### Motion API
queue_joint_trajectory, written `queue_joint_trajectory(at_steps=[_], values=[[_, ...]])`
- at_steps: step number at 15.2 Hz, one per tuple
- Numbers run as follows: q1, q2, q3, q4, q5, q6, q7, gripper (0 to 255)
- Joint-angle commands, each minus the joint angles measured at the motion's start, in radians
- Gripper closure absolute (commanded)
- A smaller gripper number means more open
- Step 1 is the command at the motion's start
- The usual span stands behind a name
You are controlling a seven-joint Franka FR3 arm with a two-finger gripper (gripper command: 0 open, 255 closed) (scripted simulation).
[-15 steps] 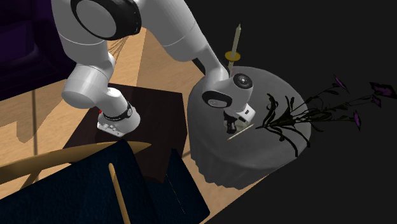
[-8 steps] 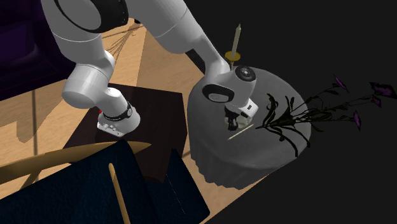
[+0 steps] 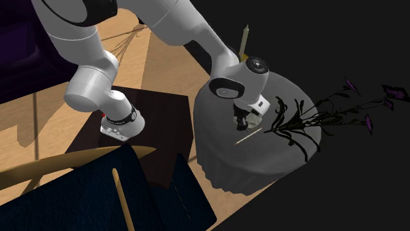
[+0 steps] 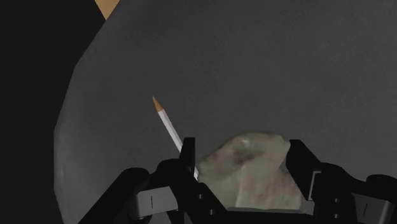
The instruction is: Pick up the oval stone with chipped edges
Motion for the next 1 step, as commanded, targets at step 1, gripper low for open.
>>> queue_joint_trajectory(at_steps=[1], values=[[0.0, -0.008, -0.001, 0.0, -0.001, -0.008, 0.001, 255]])
